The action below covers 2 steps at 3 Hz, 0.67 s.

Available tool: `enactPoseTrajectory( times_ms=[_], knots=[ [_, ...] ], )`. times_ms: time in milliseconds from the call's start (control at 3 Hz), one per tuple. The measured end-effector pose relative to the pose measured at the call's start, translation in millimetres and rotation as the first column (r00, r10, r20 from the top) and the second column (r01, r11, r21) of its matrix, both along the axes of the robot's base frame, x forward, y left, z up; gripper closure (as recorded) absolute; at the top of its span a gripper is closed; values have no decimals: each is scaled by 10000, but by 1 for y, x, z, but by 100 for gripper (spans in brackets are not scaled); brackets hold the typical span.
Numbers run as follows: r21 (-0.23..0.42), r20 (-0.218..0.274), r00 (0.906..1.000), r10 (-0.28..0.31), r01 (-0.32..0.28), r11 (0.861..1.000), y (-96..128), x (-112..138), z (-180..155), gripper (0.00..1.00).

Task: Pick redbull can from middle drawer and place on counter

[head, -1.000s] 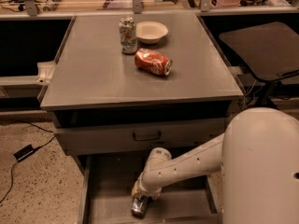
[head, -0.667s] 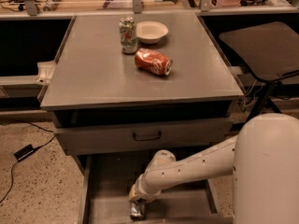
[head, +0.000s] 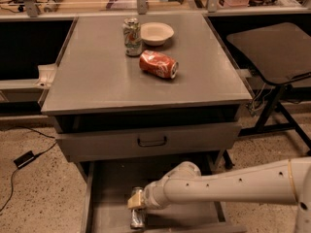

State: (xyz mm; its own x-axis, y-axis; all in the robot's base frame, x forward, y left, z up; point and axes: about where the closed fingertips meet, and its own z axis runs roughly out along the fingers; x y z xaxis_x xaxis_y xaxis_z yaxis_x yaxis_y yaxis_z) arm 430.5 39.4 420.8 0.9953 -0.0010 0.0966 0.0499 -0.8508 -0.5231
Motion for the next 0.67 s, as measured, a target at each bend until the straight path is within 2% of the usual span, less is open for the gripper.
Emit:
enactPoseTrajectory(
  times_ms=[333,667],
  knots=[
    [818,1008,9948,165,-248,9963,-7,-8,53,100],
    [1099,2063,9779,350,-587,9922,-16,-10,106,100]
  ],
)
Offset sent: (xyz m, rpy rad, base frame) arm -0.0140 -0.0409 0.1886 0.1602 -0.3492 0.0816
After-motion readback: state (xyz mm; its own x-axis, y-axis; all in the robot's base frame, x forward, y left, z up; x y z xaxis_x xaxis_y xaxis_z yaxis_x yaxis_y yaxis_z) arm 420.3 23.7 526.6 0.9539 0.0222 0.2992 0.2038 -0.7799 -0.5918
